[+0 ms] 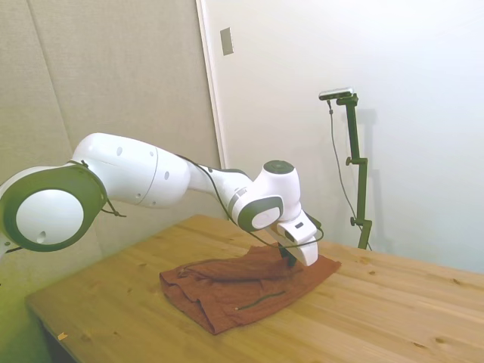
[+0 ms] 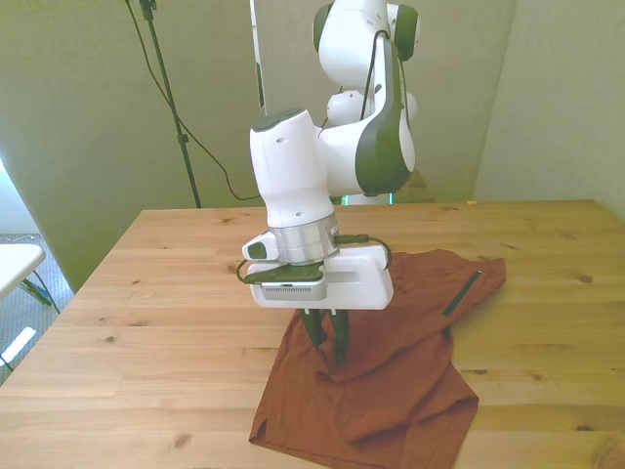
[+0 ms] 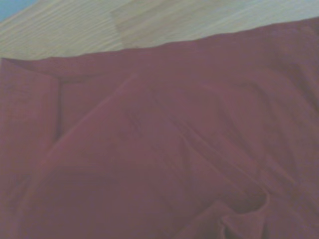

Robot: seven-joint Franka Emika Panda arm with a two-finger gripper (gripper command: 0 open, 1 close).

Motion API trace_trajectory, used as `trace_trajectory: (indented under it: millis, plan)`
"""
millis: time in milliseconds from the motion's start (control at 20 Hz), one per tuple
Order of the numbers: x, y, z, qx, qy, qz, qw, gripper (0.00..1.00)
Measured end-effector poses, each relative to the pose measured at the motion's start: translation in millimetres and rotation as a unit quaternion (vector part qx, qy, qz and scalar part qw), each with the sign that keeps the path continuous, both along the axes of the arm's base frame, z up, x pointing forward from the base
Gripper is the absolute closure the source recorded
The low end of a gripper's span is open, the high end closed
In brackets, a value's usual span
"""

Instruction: Unfold the shorts

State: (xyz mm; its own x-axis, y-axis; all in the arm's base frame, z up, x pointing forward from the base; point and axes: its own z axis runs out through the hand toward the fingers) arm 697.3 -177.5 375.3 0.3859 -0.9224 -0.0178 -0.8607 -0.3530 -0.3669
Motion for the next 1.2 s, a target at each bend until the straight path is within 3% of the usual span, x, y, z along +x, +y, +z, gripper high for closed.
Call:
trace_trajectory:
  millis: [300, 450, 750, 1050, 1100, 1200]
  plan:
    - [28, 65, 76, -0.011, -0.035, 0.074, 0.9966, 1.0]
    - [47, 100, 98, -0.022, -0.042, 0.108, 0.993, 1.0]
    - [87, 169, 89, -0.03, -0.037, 0.16, 0.9859, 1.0]
    - [95, 242, 69, -0.028, -0.019, 0.201, 0.9789, 1.0]
    - [95, 251, 69, -0.029, -0.02, 0.207, 0.9777, 0.0]
    - [94, 265, 75, -0.036, -0.026, 0.216, 0.9754, 0.0]
